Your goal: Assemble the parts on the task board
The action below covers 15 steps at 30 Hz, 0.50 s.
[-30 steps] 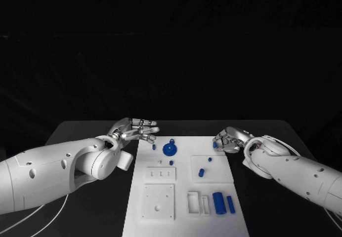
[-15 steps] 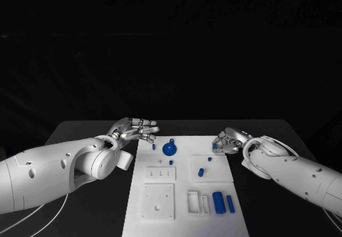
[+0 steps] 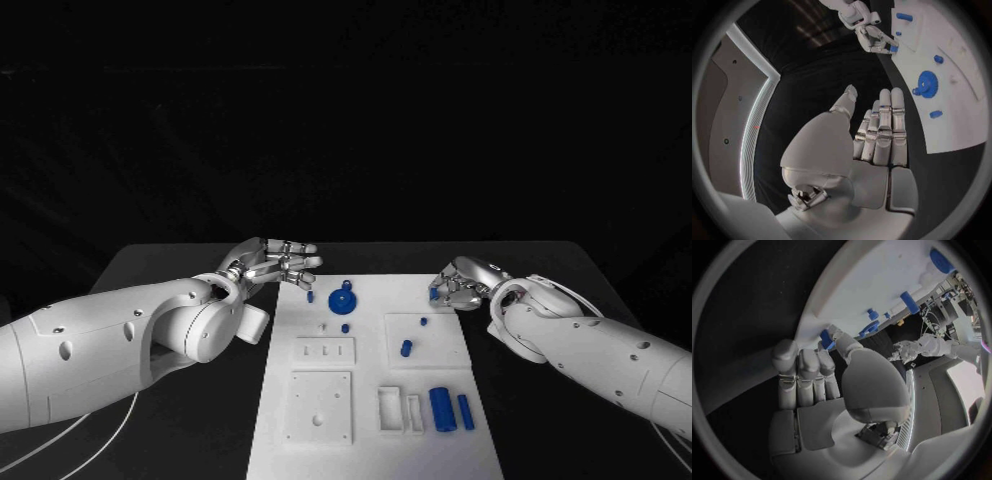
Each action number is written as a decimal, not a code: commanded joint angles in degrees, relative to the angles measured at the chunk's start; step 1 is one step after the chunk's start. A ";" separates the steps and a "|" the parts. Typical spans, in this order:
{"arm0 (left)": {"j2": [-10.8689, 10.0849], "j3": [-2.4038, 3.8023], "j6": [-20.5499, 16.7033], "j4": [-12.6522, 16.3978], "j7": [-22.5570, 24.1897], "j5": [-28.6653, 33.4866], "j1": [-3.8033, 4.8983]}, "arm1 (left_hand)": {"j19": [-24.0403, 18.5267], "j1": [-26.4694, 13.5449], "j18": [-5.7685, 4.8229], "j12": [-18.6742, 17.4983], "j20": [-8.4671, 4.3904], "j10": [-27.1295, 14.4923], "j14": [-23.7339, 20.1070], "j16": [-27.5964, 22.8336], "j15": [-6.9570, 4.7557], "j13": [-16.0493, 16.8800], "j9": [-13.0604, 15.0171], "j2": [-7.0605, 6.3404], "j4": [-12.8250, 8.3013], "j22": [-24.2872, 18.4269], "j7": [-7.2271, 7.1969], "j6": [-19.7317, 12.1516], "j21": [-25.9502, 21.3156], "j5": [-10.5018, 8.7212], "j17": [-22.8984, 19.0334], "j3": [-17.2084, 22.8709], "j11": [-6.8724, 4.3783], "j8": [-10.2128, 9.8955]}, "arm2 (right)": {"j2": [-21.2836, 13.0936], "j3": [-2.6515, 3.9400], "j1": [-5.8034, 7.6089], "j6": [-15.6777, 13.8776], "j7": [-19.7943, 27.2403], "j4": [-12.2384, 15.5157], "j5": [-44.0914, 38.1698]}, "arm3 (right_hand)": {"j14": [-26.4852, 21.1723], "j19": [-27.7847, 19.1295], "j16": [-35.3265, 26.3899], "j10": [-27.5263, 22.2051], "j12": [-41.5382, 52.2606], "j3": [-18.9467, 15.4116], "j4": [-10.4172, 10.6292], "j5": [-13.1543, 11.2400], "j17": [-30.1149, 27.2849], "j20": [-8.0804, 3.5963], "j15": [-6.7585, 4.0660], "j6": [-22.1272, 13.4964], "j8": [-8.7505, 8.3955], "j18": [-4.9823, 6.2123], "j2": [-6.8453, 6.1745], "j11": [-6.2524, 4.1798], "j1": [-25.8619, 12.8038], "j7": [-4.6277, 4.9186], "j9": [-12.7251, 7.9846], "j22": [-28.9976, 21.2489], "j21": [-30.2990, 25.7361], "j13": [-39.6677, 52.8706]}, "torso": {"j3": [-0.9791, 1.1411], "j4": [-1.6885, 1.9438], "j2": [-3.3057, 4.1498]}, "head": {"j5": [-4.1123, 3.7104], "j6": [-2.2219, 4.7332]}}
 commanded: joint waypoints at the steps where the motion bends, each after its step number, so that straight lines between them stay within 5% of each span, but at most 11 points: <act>1: 0.13 0.04 0.90 0.02 -0.68 -0.87 0.01 | -0.34 -0.23 0.06 0.22 0.07 0.73 -0.15 -0.05 -0.22 0.12 0.10 0.73 -0.15 0.09 0.07 0.92 0.34 0.27 0.08 -0.21 -0.25 0.10 | -0.25 0.00 -0.03 -2.27 -1.26 1.20 -1.28 | 0.00 -0.04 0.40 0.19 -0.04 0.67 0.04 -0.08 0.09 -0.35 -0.28 0.54 0.21 -0.90 0.26 -0.25 -0.01 -0.33 0.17 5.84 0.27 0.07 | 0.02 -0.06 -0.14 | -0.01 0.32; 4: 0.03 0.09 1.68 0.14 -2.71 -1.58 0.05 | 1.29 -0.80 0.20 0.39 -0.67 4.56 2.52 1.85 -1.30 0.18 0.43 1.06 0.27 0.80 -0.09 6.26 1.70 0.32 0.94 -0.28 -1.22 0.53 | -0.98 0.01 0.15 -2.09 -2.66 3.28 -1.96 | -0.14 -0.22 0.07 -0.16 -0.40 2.19 0.18 -3.74 -0.09 -0.27 -0.19 0.01 0.22 -0.81 0.63 -0.16 0.27 -0.14 0.16 5.76 -0.10 -0.06 | -0.01 -0.13 -0.24 | 0.06 0.41; 9: 0.04 0.20 5.41 0.12 -8.00 -4.52 0.51 | 2.81 -1.84 -1.06 0.37 -3.09 11.98 5.20 8.11 -3.58 0.29 0.60 1.76 1.36 3.76 -1.75 10.34 6.07 0.31 4.48 -0.32 -3.83 0.44 | -1.65 0.02 1.06 -1.76 -4.99 6.74 -3.36 | -0.05 -0.15 0.17 -0.05 -0.25 4.64 1.35 -5.10 0.05 -0.20 -0.16 0.00 0.21 -0.68 -0.33 -0.14 0.31 -0.14 0.18 5.81 0.13 0.08 | 0.00 -0.51 -0.72 | 0.36 0.85; 11: 0.40 0.22 7.67 -0.30 -10.75 -6.16 0.98 | 4.35 -2.61 -1.41 1.44 -4.54 16.98 7.99 13.24 -5.27 0.64 0.74 1.79 1.77 5.74 -2.65 11.87 9.16 0.41 7.45 -0.77 -5.55 0.51 | -1.78 0.02 1.41 -1.65 -5.96 8.23 -3.91 | -0.03 -0.12 0.22 -0.04 -0.24 4.68 1.44 -4.97 0.10 -0.20 -0.17 0.02 0.21 -0.69 -0.42 -0.15 0.30 -0.15 0.18 5.83 0.23 0.08 | -0.07 -0.64 -0.95 | 0.55 0.81; 15: 1.54 0.24 10.93 -1.60 -15.32 -9.36 1.93 | 4.24 -4.69 -2.54 4.93 -7.06 22.27 6.97 25.79 -7.35 2.26 0.91 2.38 2.73 11.00 -3.89 14.01 16.26 0.29 15.83 -2.11 -7.46 0.42 | -1.82 0.02 1.96 -1.34 -7.63 10.91 -4.89 | 0.00 -0.06 0.31 0.00 -0.25 4.96 1.71 -4.71 0.19 -0.22 -0.18 0.05 0.21 -0.69 -0.65 -0.17 0.35 -0.15 0.18 5.87 0.47 0.08 | -0.13 -0.74 -1.51 | 0.81 0.93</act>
